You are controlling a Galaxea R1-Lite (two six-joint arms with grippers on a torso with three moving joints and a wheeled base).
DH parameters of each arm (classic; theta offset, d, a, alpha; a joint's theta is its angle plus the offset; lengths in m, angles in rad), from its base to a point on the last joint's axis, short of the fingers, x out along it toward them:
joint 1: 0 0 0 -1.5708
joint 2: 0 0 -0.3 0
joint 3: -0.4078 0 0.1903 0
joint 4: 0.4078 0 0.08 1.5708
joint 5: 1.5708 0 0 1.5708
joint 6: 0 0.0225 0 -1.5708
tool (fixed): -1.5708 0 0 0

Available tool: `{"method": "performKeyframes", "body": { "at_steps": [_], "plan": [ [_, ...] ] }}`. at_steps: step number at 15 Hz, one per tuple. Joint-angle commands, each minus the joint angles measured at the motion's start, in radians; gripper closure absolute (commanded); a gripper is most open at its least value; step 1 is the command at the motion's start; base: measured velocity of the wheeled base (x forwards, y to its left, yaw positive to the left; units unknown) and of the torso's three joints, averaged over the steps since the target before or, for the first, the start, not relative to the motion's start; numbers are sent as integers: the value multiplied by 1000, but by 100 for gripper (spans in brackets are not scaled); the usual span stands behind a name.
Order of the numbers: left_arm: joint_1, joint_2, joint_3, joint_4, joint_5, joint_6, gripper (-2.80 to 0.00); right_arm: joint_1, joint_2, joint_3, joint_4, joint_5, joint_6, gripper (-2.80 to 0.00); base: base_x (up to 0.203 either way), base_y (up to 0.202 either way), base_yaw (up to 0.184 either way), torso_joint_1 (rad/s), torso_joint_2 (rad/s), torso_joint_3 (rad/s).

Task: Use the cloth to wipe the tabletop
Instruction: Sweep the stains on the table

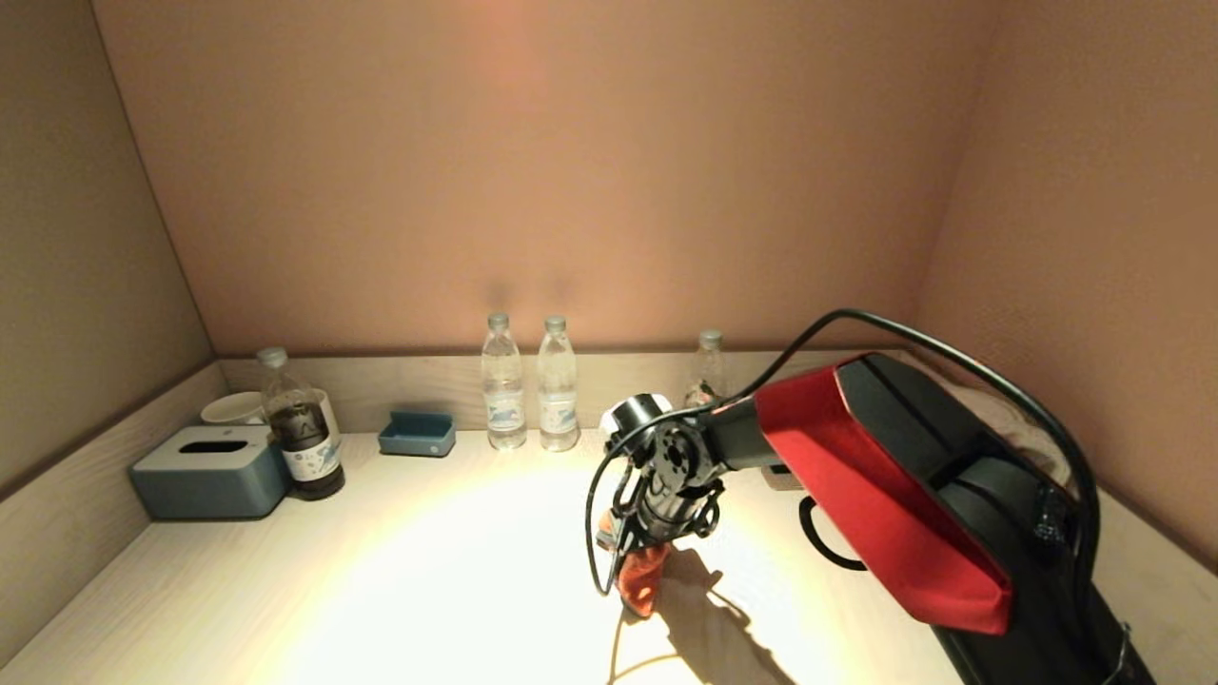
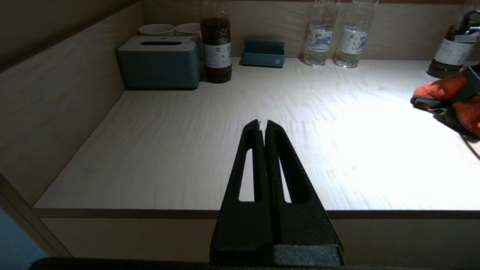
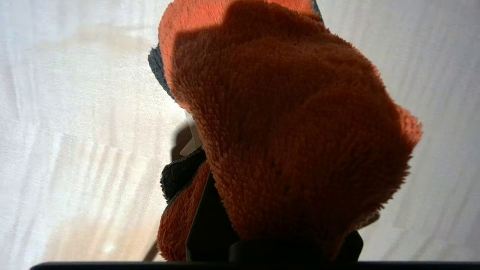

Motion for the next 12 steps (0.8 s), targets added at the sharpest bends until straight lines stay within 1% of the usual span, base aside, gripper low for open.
{"method": "performKeyframes", "body": {
  "at_steps": [1, 4, 5, 7, 8, 10, 12],
  "plan": [
    [0, 0, 0, 0, 0, 0, 0, -2, -52, 46, 0, 13, 1, 0, 0, 0, 0, 0, 0, 0],
    [0, 0, 0, 0, 0, 0, 0, -2, -127, 215, -2, 64, 1, 0, 0, 0, 0, 0, 0, 0],
    [0, 0, 0, 0, 0, 0, 0, -2, -147, 252, -7, 73, 0, 0, 0, 0, 0, 0, 0, 0],
    [0, 0, 0, 0, 0, 0, 0, -2, -168, 351, -63, 78, 0, 0, 0, 0, 0, 0, 0, 0],
    [0, 0, 0, 0, 0, 0, 0, -1, -177, 395, -116, 78, 0, 0, 0, 0, 0, 0, 0, 0],
    [0, 0, 0, 0, 0, 0, 0, 18, -194, 441, -171, 77, 0, 0, 0, 0, 0, 0, 0, 0],
    [0, 0, 0, 0, 0, 0, 0, 49, -212, 445, -172, 78, 0, 0, 0, 0, 0, 0, 0, 0]
  ]
}}
